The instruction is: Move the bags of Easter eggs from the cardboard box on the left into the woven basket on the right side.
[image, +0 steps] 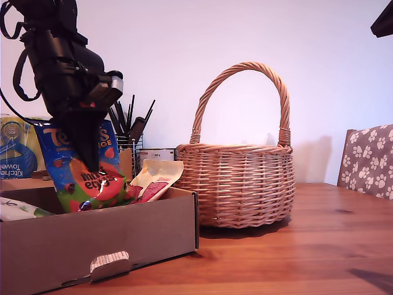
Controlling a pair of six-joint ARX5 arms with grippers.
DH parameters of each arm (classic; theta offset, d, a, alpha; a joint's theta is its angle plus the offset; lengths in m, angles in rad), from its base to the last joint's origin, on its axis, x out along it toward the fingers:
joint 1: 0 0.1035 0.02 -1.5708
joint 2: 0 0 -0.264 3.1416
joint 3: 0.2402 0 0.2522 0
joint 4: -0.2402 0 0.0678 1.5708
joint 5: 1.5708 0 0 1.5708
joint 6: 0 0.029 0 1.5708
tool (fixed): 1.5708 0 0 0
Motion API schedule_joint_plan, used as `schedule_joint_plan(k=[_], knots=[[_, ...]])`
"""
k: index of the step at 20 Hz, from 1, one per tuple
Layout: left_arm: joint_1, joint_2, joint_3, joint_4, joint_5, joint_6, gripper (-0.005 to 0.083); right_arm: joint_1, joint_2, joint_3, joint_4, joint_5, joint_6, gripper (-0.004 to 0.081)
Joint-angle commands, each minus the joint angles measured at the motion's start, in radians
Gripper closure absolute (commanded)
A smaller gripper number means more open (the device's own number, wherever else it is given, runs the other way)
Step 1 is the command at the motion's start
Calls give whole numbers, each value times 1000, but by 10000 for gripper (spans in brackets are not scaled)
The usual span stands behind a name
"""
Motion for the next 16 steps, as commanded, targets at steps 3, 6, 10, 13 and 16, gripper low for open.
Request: schedule_joint_plan(k=[3,6,10,13,16], knots=[[-3,-82,33,2,74,38,796,5,0,-14,9,-3,0,783],[-13,-168,33,84,204,55,796,5,0,-14,10,-3,0,783],[-55,-199,32,272,241,12,796,5,0,-14,10,-3,-1,783],[-112,-192,20,378,240,-25,796,5,0,-14,10,0,-8,783],[-167,-193,-16,510,224,-66,796,5,0,-14,10,0,-8,783]])
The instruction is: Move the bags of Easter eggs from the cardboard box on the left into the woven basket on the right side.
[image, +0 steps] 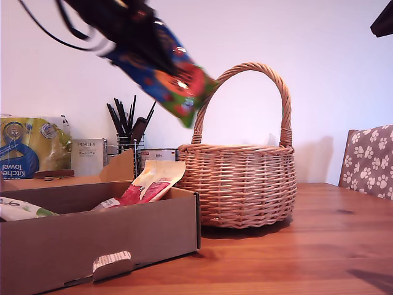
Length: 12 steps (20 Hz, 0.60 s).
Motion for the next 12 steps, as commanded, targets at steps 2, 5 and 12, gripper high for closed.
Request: schedule_joint_plan(k=[2,5,12], knots=[[-31,15,-55,148,-48,-49,796,5,0,-14,8,0,-13,783],[-58,14,-121,344,-132,-126,796,5,0,-14,10,0,-22,783],[-109,18,-253,720,-274,-206,796,5,0,-14,12,0,-23,783]])
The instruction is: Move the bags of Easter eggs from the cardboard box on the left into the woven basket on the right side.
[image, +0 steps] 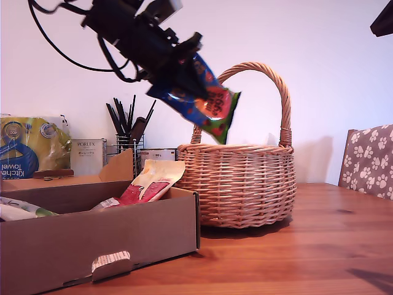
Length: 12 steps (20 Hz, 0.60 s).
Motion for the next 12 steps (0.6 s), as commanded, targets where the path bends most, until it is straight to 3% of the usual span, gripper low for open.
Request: schedule_joint_plan(k=[1,7,12], knots=[[-8,23,-1,60,-4,-27,796,5,0,-14,9,0,-3,783],[-35,97,-1,129,-57,-36,796,5,0,-14,13,0,-3,783],[-57,147,-1,168,-164,-13,796,5,-1,-14,12,-1,-3,783]])
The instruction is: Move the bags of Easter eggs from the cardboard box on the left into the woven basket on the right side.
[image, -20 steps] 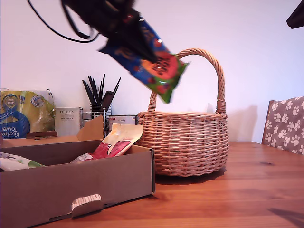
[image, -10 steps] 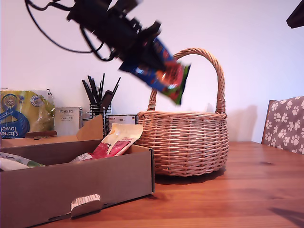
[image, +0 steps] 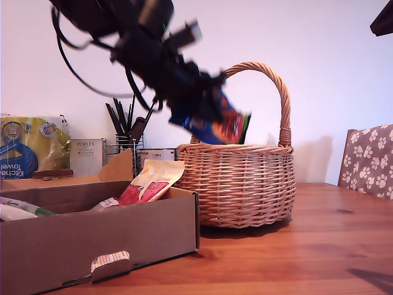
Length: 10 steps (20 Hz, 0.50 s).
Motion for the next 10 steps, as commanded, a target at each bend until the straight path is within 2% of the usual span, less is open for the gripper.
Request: schedule_joint_plan(k=[1,3,8,10], knots=[[-16,6,-1,32,-40,38,796,5,-1,-14,10,-1,-3,783],[-27,9,-1,35,-101,74,796,5,-1,-14,10,-1,-3,783],[-51,12,-1,14,-123,153,782,5,0,-14,10,-1,-2,783],[-62,13,-1,2,-183,178,782,5,-1,-14,10,-1,-2,783]])
